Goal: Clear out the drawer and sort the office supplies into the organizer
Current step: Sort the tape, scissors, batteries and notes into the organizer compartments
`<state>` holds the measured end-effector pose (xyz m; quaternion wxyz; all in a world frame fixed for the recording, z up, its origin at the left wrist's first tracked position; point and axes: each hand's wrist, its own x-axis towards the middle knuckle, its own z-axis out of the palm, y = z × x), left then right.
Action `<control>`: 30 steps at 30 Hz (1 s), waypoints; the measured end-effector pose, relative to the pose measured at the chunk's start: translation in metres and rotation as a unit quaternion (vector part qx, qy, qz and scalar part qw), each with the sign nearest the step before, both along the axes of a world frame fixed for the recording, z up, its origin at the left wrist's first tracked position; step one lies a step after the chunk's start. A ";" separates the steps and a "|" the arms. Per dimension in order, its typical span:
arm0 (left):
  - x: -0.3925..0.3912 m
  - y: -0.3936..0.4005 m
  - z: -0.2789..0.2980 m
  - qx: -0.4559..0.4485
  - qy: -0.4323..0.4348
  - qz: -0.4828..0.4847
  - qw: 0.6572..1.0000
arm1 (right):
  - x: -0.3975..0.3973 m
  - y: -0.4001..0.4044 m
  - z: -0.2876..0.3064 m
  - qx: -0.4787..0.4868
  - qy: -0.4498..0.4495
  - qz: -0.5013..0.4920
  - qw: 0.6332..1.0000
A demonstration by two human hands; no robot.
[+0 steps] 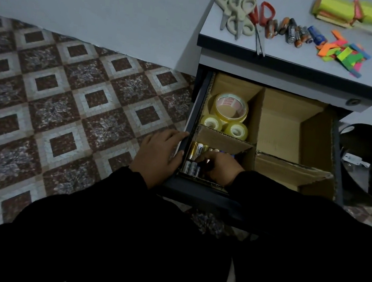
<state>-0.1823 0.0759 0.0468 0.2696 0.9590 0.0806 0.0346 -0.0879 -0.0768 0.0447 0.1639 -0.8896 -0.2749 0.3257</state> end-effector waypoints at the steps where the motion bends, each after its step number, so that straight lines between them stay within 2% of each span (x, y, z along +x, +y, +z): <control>1: 0.000 0.000 0.001 0.000 0.003 0.001 1.000 | 0.000 0.000 0.000 -0.003 0.002 0.004 1.000; 11: -0.001 -0.001 0.003 0.006 0.004 -0.001 1.000 | 0.000 0.000 -0.001 -0.007 0.008 0.022 1.000; 19: -0.001 -0.001 0.007 0.045 0.011 -0.007 0.999 | -0.001 -0.004 0.002 0.037 0.011 -0.019 0.999; 23: 0.004 0.003 0.012 0.060 0.023 -0.018 0.998 | 0.004 -0.015 0.024 0.076 0.063 -0.080 0.992; 30: 0.046 -0.015 0.063 0.024 -0.051 -0.056 0.997 | 0.038 -0.049 0.087 0.155 -0.101 -0.060 0.981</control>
